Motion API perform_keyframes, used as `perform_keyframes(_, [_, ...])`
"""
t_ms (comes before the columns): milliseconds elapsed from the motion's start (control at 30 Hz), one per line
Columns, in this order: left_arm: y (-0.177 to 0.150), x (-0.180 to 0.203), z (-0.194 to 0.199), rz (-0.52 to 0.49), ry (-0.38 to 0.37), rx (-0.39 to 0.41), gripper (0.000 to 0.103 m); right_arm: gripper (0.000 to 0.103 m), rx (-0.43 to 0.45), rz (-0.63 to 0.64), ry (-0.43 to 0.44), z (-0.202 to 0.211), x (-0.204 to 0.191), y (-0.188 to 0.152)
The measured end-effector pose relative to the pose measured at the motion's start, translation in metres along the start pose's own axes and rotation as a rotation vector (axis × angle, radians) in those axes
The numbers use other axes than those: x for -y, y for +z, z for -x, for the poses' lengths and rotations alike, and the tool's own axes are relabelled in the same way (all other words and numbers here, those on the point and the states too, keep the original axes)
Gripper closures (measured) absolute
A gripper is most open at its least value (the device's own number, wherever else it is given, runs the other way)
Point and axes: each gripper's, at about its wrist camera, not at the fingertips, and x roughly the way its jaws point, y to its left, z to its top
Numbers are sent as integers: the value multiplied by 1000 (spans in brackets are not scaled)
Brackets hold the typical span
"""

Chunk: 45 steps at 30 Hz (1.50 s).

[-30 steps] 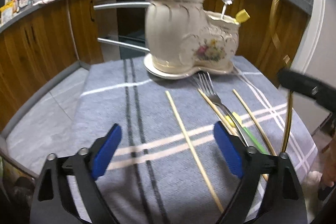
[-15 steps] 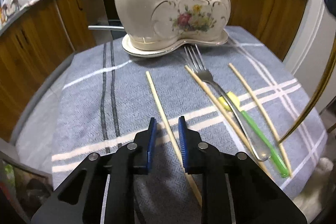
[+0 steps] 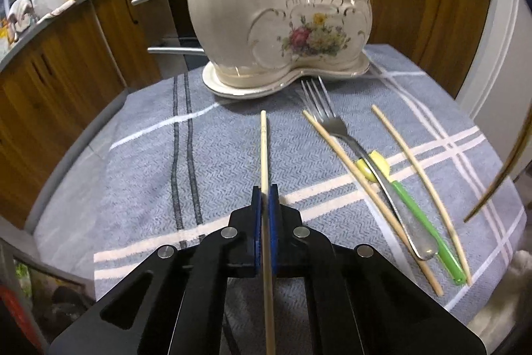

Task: Organize utensils
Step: 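Lift the chopstick with the left tool while the right carries the gold fork up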

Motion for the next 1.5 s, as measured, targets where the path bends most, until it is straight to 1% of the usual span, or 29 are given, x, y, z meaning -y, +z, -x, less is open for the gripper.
perform_keyframes(100, [1,-4,14,8,-15,47,98,98,13,-9,-9,1,4,1])
perform_keyframes(167, [2,-7,25,16,-42,93,98,98,24,-17,-14,2,5,2])
perform_keyframes(233, [3,-11,40,31,-89,162,98,98,35,-23,-21,4,5,3])
perform_keyframes(267, [5,-13,52,40,-120,214,98,98,40,-26,-24,5,5,4])
perform_keyframes(367, [8,-14,75,48,-157,338,98,98,69,-31,-39,4,7,16])
perform_keyframes(433, [10,-17,88,60,-174,432,98,98,94,-17,-54,1,7,27])
perform_keyframes(500, [13,-19,93,67,-178,494,98,98,117,-1,-72,-4,6,37])
perform_keyframes(600, [21,-24,98,67,-165,577,98,98,143,17,-82,-14,6,52])
perform_keyframes(667, [30,-28,98,75,-165,607,98,98,165,20,-80,-21,6,62])
perform_keyframes(833, [59,-43,94,111,-200,653,98,98,224,1,-68,-36,13,84])
perform_keyframes(1033, [102,-42,93,94,-201,716,98,98,290,-32,-65,-50,27,100])
perform_keyframes(1133, [124,-41,87,100,-210,744,98,98,336,-41,-72,-56,33,104])
perform_keyframes(1233, [144,-45,75,135,-227,756,98,98,374,-52,-79,-60,39,101])
perform_keyframes(1300, [157,-49,66,164,-235,768,98,98,385,-74,-78,-66,45,100])
perform_keyframes(1400, [172,-54,55,198,-216,786,98,98,405,-100,-83,-68,52,96])
perform_keyframes(1500, [179,-56,49,215,-186,805,98,98,411,-117,-88,-74,57,91])
